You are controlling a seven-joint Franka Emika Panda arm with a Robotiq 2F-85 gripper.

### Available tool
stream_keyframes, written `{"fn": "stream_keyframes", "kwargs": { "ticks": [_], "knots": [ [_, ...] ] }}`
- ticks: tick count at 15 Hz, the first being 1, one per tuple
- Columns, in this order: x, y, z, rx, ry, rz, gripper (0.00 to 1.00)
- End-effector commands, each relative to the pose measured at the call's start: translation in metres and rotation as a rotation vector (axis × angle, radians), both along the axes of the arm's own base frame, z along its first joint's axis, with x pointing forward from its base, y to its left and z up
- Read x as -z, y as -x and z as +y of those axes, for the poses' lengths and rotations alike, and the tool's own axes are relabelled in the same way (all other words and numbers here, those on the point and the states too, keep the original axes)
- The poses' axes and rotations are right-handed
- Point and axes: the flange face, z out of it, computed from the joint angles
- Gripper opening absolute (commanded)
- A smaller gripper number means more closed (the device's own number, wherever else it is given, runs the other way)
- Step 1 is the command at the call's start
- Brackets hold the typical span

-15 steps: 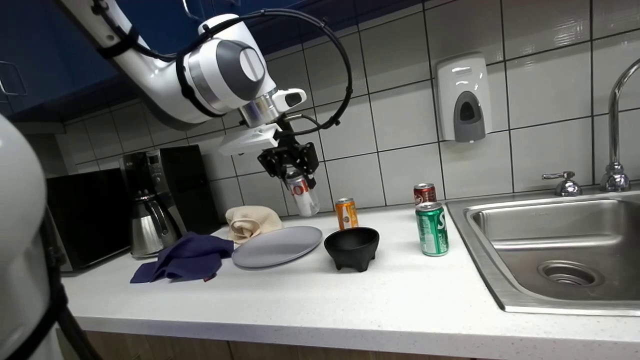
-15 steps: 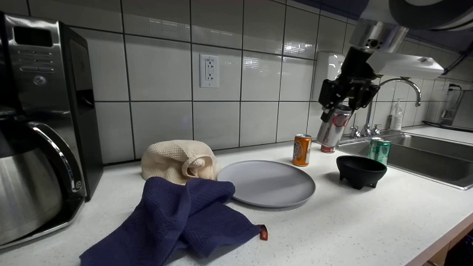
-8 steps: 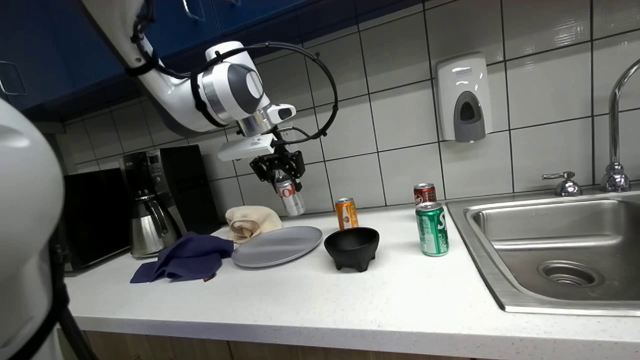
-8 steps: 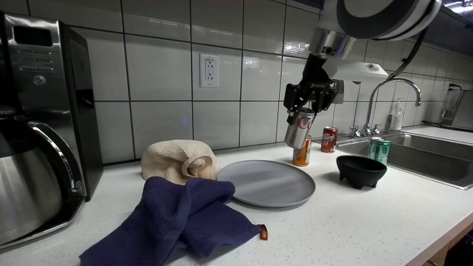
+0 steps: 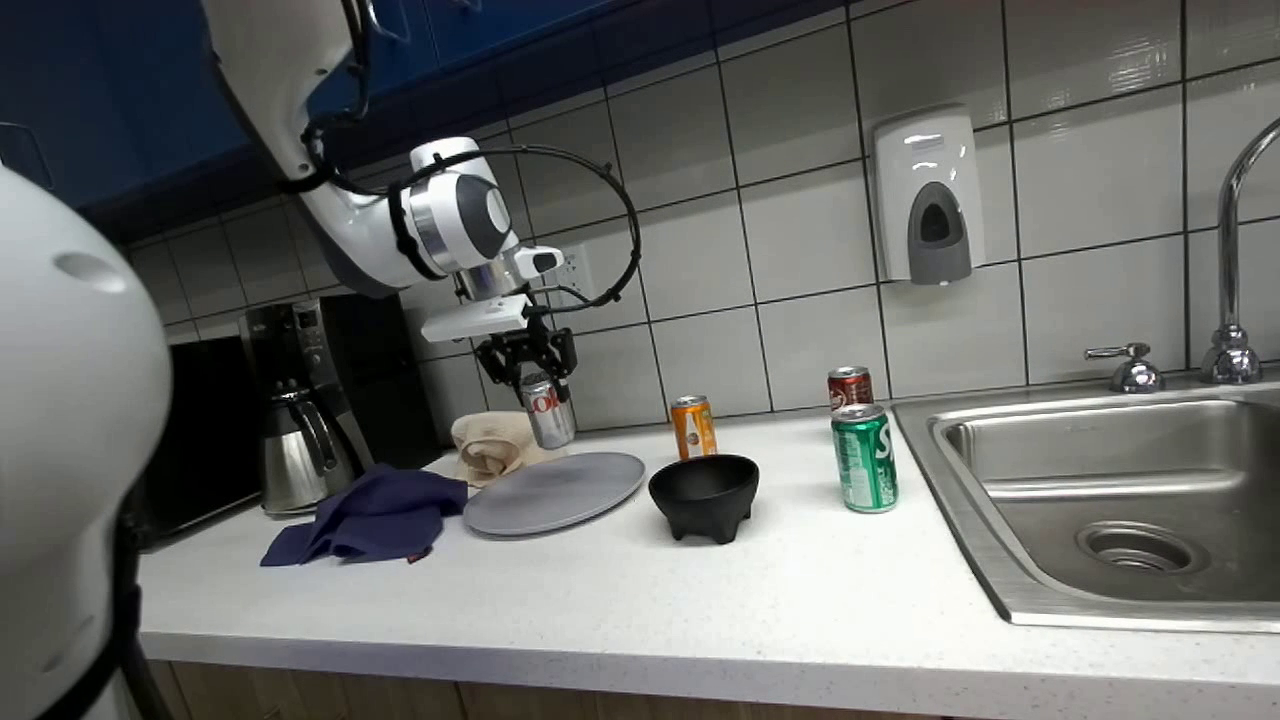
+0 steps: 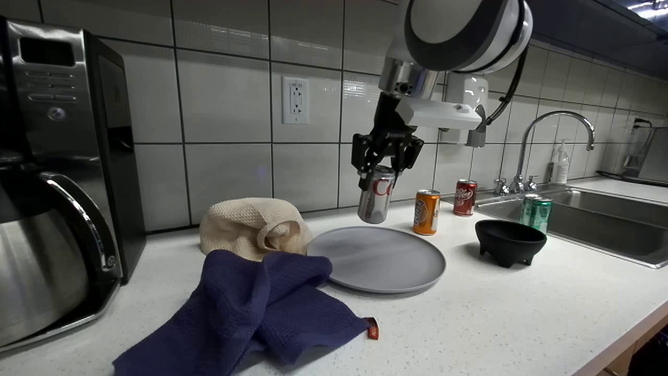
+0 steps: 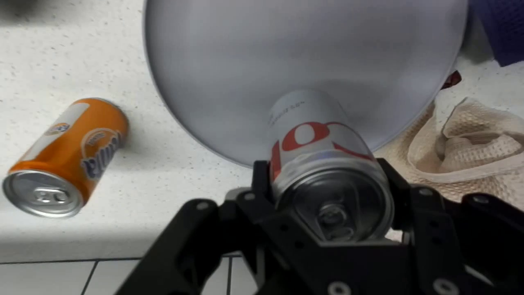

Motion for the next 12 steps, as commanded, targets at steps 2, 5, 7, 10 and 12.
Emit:
{"fn": "stream_keyframes", "kwargs": {
  "ticks": [2,5,7,10,12],
  "knots": [
    [0.006,-0.027,0.021,-0.066,0.012,0.029,0.38],
    [0.015,-0.036,0.028,-0.096,0.011,0.044,0.38],
    [0.021,-0.043,0.032,-0.120,0.011,0.048,0.38],
    [0.027,-0.054,0.038,-0.157,0.011,0.051,0.38],
    [0.031,-0.059,0.042,-0.179,0.010,0.055,0.38]
  ]
}}
